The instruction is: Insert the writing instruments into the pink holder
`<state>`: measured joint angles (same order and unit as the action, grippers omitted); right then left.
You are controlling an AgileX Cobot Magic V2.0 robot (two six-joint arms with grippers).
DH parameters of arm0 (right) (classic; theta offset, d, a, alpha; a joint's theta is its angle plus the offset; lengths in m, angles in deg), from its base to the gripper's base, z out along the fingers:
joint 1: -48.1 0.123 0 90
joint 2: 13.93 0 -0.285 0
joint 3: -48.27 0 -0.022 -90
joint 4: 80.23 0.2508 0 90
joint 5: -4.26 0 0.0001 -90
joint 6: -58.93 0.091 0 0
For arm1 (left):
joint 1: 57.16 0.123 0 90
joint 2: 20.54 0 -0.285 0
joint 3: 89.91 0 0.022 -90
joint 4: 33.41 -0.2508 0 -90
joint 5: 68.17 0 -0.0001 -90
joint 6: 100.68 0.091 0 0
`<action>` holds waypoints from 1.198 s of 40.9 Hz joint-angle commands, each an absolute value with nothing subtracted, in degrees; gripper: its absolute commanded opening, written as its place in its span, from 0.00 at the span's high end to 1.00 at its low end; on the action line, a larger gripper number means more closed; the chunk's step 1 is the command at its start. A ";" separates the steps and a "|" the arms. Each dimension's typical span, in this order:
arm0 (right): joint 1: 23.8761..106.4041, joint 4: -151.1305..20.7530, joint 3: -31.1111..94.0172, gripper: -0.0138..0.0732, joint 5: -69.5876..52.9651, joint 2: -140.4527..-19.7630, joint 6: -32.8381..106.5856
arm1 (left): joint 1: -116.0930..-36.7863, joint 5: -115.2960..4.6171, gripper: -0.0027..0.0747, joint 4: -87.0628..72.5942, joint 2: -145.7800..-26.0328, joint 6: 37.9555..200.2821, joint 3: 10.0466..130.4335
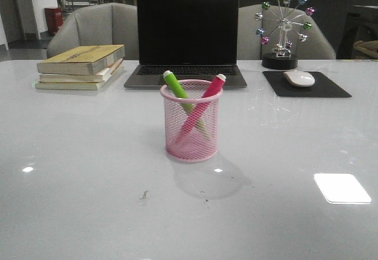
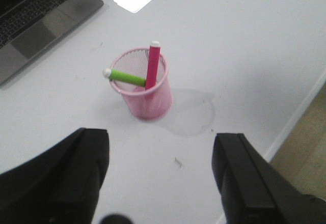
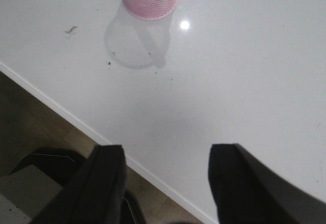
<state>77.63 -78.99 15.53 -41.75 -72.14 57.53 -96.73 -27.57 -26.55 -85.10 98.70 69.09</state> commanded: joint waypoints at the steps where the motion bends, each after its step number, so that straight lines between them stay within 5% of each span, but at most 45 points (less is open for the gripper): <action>1: 77.21 -79.34 16.73 0.29 -36.43 -70.92 57.53 | -95.22 -26.51 0.33 -26.94 -79.10 98.05 68.24; 24: 77.21 -79.32 2.67 0.30 -28.20 -50.08 57.53 | -80.78 -26.11 0.33 -32.56 -58.98 83.83 51.87; 30: 77.21 -79.32 2.61 0.39 -28.60 -50.01 57.53 | -77.63 -26.61 0.34 -32.56 -58.98 83.44 51.26; 41: 77.21 -79.32 2.61 0.74 -28.60 -50.01 57.53 | -76.82 -26.71 0.62 -32.56 -58.98 83.44 51.26; 49: 77.21 -79.32 2.61 0.78 -28.67 -50.01 57.53 | -76.82 -26.85 0.83 -31.91 -58.98 83.44 51.26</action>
<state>77.63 -78.99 1.10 -33.31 -49.95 57.53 -76.85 -22.24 -32.50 -58.93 84.06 49.71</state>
